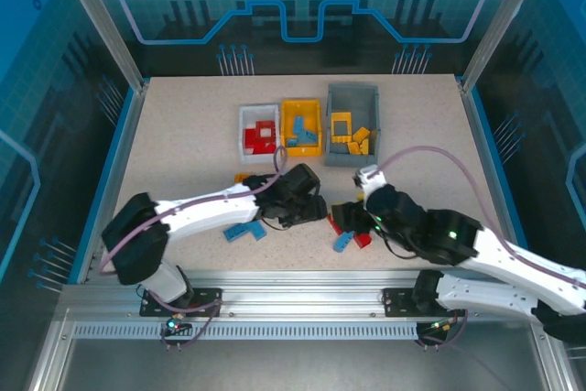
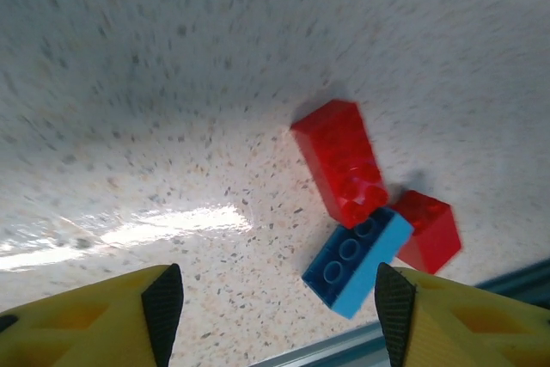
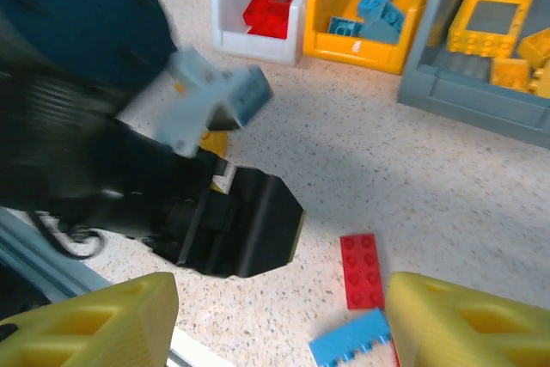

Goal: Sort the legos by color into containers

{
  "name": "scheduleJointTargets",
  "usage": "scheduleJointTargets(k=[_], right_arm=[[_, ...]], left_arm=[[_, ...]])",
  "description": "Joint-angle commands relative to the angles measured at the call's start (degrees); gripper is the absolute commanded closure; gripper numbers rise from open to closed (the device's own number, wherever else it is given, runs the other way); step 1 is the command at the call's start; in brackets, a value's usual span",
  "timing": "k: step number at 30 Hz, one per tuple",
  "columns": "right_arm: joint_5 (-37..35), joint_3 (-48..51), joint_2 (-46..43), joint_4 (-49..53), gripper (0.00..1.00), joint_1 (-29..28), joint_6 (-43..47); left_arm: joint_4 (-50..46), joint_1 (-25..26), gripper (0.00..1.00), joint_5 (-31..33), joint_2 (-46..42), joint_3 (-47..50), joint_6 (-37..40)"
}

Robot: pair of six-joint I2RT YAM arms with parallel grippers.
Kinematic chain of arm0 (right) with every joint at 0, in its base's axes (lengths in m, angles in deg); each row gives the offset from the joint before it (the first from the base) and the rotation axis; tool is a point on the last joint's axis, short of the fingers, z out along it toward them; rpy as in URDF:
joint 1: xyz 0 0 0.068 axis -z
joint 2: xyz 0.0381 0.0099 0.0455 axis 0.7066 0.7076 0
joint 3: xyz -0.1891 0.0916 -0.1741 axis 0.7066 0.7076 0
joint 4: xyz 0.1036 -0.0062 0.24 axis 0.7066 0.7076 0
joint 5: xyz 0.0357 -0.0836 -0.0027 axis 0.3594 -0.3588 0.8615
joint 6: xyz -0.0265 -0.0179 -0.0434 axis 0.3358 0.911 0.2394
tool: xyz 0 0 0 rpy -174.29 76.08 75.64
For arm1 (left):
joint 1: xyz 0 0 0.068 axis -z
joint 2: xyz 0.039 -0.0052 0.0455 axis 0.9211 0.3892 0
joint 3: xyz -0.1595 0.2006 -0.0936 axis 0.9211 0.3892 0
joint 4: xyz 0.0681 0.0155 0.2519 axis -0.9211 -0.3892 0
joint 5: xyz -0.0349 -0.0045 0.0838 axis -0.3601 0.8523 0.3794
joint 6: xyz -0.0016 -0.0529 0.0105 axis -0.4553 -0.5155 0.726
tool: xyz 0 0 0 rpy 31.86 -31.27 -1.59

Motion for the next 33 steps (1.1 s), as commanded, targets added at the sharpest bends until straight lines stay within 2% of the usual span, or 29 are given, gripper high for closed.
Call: scheduleJointTargets(k=[1, 5, 8, 12, 18, 25, 26, 28, 29, 33], right_arm=[[-8.14, 0.25, -3.07, 10.57, 0.33, -2.53, -5.40], [-9.40, -1.07, -4.15, 12.38, 0.33, -3.83, -5.01], [-9.72, -1.26, -3.47, 12.41, 0.33, -4.29, -5.07], [-9.99, -0.95, -3.01, 11.96, 0.33, -4.71, -5.55], [-10.64, -0.49, -3.66, 11.94, 0.33, -4.82, -5.86], [-11.29, -0.07, -4.72, 12.32, 0.33, -4.81, -6.65], [-11.19, -0.01, -4.76, 12.30, 0.33, -4.84, -6.67], [-11.13, 0.09, -4.76, 12.21, 0.33, -4.84, -6.74], [-11.09, 0.11, -4.76, 12.17, 0.33, -4.83, -6.66], [-10.37, 0.69, -4.59, 10.72, 0.33, -4.85, -5.49]], left_arm=[[2.43, 1.89, 0.34, -2.23, 5.19, -5.17, -8.63], [-0.55, 2.33, 0.33, -3.52, 12.54, -10.88, -12.54], [0.38, 2.31, 0.32, -3.72, 15.27, -12.43, -14.87], [-3.70, 2.31, 0.31, -3.31, 18.67, -16.25, -17.24], [-6.89, 2.38, 0.36, -3.83, 22.65, -19.07, -20.44], [-4.64, 2.31, 0.54, -4.73, 25.10, -19.46, -22.12], [-4.10, 2.31, 0.59, -4.65, 25.12, -19.25, -22.32], [-2.17, 2.23, 0.74, -4.43, 24.54, -18.24, -22.24], [-1.90, 2.17, 0.78, -3.92, 23.93, -17.85, -22.17], [-4.70, 1.23, 0.80, 0.12, 20.48, -17.47, -19.04]])
